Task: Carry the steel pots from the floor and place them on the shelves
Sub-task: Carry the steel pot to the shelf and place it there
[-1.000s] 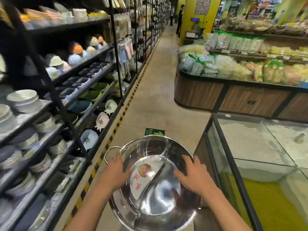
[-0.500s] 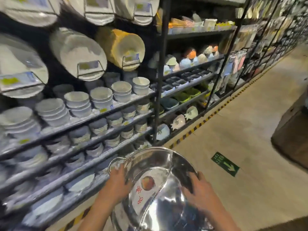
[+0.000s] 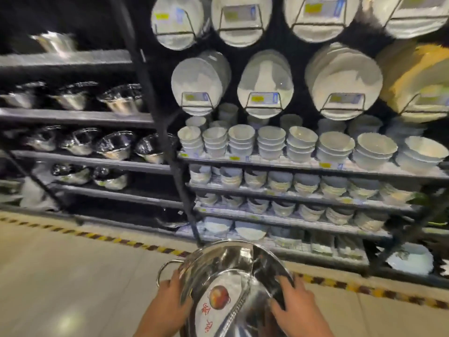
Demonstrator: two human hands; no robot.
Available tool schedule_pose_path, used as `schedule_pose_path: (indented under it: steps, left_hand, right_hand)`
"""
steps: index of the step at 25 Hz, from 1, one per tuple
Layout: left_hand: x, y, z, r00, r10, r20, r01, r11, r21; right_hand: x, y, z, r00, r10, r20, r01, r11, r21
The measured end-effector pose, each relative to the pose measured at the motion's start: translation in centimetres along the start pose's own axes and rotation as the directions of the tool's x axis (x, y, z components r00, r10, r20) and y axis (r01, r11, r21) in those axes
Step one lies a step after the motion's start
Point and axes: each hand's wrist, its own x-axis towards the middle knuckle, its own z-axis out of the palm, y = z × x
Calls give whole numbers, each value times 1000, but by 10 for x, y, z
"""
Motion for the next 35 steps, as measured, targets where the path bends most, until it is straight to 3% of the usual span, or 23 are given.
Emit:
schedule_pose_path:
  steps: [2, 7, 14, 18, 24, 27, 28, 30, 33, 35]
  left_hand:
    - [-8, -41, -24, 986, -115, -124, 109, 993, -55]
    - [-32, -126, -86, 880, -384, -280, 317, 913, -256]
    - [-34, -242, -183, 753, -562, -344, 407, 807, -427]
    - [-23, -296, -225, 687, -603, -406, 389, 777, -496]
    - [21, -345, -274, 613, -714, -339, 459, 671, -583]
    - [51, -372, -308, 488, -769, -412, 460, 628, -627]
    - [60, -384, -322, 464, -767, -443, 456, 635, -623]
    - [71, -402, -349, 492, -761, -423, 447, 637, -628]
    - [90, -421, -395, 353, -820, -451, 537, 572, -619]
    - [94, -430, -416, 345, -838, -423, 555, 546, -628]
  right_hand:
    - [23, -53, 9, 992, -119, 48, 121, 992, -30]
    - [68, -194, 36, 917, -353, 188, 385, 905, -181]
    - [125, -385, 95, 761, -564, 320, 637, 743, -205]
    - [153, -473, 122, 687, -639, 345, 717, 673, -182]
    - [210, -568, 157, 620, -685, 382, 773, 616, -152]
    - [243, -628, 177, 573, -702, 422, 802, 586, -113]
    - [254, -651, 183, 550, -708, 442, 814, 573, -96]
    - [272, -695, 195, 497, -748, 439, 852, 516, -86]
    - [294, -766, 212, 432, -775, 462, 890, 449, -78]
    - [297, -806, 227, 401, -768, 499, 906, 414, -92]
